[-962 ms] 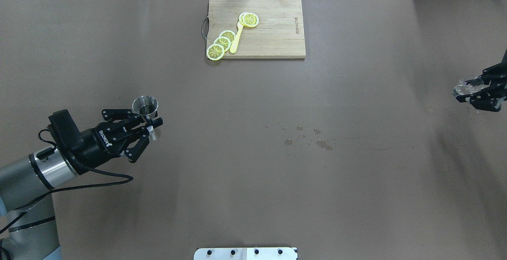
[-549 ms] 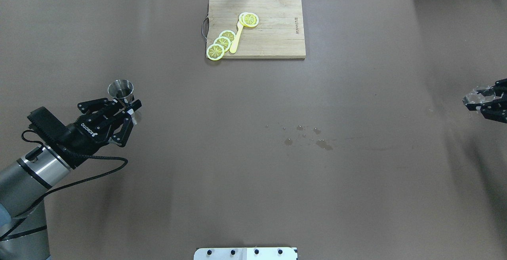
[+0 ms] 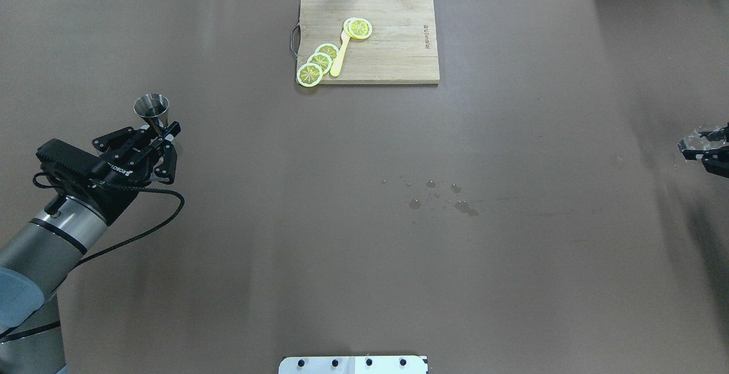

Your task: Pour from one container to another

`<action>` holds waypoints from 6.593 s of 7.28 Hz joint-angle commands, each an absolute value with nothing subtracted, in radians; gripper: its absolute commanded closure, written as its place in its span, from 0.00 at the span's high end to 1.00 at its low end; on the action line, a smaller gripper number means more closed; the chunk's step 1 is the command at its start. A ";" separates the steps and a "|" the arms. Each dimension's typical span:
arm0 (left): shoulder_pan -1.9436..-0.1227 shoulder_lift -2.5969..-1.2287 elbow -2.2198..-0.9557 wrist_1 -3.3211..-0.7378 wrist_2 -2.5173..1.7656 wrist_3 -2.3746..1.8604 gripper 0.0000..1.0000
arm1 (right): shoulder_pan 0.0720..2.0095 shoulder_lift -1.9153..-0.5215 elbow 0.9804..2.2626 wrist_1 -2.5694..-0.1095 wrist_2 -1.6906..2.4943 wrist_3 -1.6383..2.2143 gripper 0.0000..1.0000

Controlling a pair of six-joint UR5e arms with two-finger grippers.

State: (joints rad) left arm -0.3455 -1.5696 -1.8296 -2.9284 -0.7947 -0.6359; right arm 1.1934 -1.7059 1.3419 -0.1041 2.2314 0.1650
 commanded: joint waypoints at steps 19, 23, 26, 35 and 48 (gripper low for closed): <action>-0.388 -1.591 -1.690 -1.680 -0.410 -2.146 0.00 | 1.069 -1.634 1.111 0.135 2.195 0.256 0.00; -0.383 -1.585 -1.634 -1.681 -0.410 -2.212 0.00 | 1.062 -1.634 1.108 0.133 2.194 0.258 0.00; -0.382 -1.548 -1.625 -1.681 -0.410 -2.243 0.00 | 1.062 -1.634 1.108 0.133 2.194 0.259 0.24; -0.341 -1.511 -1.600 -1.680 -0.419 -2.287 0.32 | 1.065 -1.675 1.115 0.185 2.207 0.264 1.00; -0.342 -1.350 -1.882 -1.585 -0.414 -2.204 0.97 | 1.319 -1.838 1.308 -0.481 2.577 0.271 1.00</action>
State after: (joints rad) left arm -0.3421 -1.3828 -1.8281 -1.5838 -0.4143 -2.2192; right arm 1.3004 -1.8278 1.2926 -0.4249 2.5819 0.2708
